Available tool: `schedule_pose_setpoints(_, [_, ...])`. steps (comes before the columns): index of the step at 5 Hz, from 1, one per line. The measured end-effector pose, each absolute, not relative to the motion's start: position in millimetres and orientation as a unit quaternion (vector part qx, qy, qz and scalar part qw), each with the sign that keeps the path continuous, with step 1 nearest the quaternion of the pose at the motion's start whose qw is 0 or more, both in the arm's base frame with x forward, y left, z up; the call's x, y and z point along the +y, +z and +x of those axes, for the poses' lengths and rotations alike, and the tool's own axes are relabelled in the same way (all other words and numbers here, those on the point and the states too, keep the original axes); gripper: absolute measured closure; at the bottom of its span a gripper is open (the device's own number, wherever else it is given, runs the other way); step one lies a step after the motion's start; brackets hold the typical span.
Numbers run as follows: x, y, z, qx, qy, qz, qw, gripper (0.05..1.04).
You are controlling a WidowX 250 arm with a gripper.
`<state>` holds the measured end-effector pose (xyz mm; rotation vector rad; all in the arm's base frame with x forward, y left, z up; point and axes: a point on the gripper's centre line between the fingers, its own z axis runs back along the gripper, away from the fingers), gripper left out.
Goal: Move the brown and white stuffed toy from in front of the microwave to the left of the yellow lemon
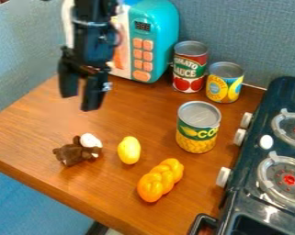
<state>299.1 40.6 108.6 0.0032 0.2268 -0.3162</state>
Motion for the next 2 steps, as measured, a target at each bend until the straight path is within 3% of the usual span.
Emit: schedule_pose_setpoints(2, [15.6, 111.8, 324.2, 0.018, -0.178, -0.03, 0.983, 0.079])
